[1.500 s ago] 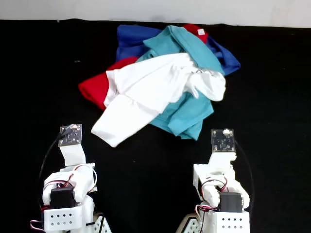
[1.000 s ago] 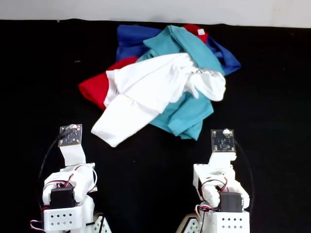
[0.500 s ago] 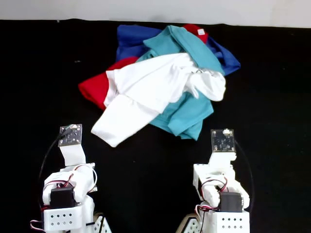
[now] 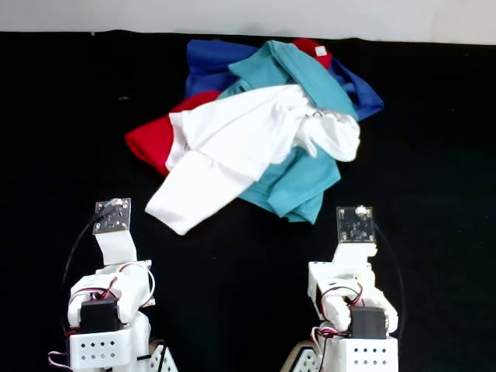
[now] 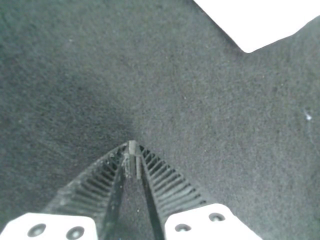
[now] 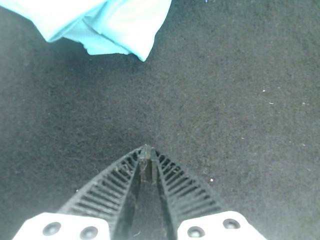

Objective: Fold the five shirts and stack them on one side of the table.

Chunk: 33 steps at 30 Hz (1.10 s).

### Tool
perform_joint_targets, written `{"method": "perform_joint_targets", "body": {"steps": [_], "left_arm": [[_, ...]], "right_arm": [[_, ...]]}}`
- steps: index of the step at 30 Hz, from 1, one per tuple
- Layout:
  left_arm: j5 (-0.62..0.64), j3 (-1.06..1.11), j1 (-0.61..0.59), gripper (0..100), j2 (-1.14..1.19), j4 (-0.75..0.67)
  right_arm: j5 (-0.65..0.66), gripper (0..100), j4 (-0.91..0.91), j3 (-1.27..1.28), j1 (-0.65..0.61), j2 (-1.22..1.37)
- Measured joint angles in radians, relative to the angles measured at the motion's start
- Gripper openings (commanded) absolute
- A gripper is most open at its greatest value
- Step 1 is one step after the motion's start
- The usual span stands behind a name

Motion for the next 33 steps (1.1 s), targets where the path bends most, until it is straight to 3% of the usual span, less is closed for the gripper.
{"method": "perform_joint_targets", "body": {"steps": [24, 27, 29, 33], "left_arm": [[0.0, 0.0, 0.002, 1, 0.0, 0.0], [-0.002, 0.0, 0.058, 2, 0.0, -0.044], [-0.002, 0.0, 0.087, 6, 0.0, -0.129], [0.002, 0.0, 0.138, 27, 0.0, -0.315]], "right_arm": [[0.0, 0.7, 0.0, 0.0, 0.0, 0.0], [0.0, 0.7, 0.0, 0.0, 0.0, 0.0], [0.0, 0.7, 0.0, 0.0, 0.0, 0.0], [0.0, 0.7, 0.0, 0.0, 0.0, 0.0]]}}
